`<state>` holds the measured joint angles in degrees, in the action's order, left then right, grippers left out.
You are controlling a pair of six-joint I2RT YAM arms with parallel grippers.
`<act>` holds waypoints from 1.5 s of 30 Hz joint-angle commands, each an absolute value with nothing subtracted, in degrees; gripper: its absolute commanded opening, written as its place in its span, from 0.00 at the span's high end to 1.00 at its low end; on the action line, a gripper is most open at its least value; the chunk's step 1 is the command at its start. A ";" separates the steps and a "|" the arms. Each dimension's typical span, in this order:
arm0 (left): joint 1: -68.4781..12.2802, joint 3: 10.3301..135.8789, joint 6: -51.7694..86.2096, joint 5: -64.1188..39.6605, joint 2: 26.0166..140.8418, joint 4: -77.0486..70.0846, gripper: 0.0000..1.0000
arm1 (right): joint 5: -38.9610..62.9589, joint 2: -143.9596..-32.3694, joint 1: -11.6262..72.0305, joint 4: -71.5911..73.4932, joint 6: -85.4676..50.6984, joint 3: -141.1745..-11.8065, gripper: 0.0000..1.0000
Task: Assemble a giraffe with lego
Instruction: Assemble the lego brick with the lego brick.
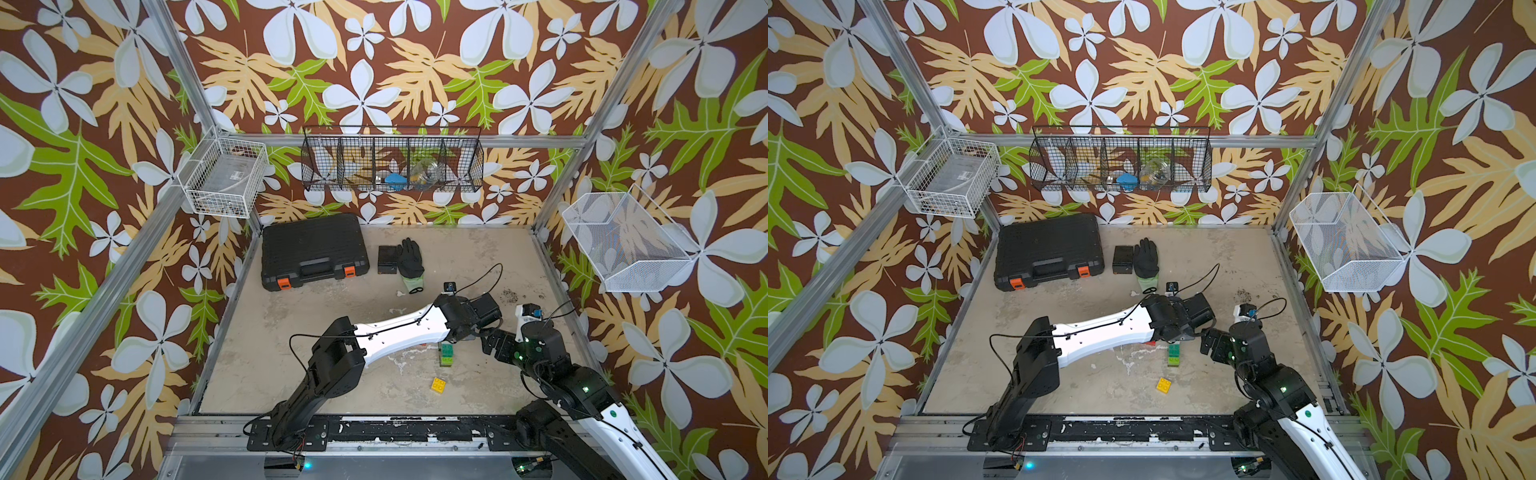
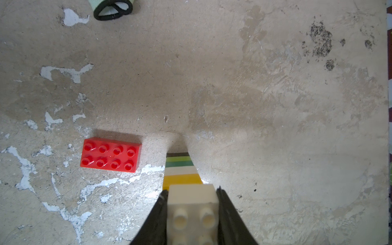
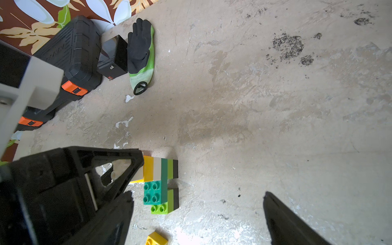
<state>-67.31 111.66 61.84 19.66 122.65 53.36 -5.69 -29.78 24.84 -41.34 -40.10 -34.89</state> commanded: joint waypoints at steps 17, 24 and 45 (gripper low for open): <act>-67.41 110.73 62.23 21.09 121.81 56.24 1.00 | -5.90 -29.39 24.80 -40.61 -39.01 -34.69 0.03; -67.35 109.21 61.96 19.72 122.15 55.14 1.00 | -6.28 -29.45 24.79 -40.52 -39.13 -34.63 0.03; -68.09 106.30 61.17 17.77 122.05 56.87 1.00 | -7.65 -28.65 24.76 -40.42 -40.44 -34.37 0.04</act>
<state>-67.70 106.19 61.41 20.80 120.38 49.91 -6.37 -28.84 24.75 -41.10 -39.92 -34.50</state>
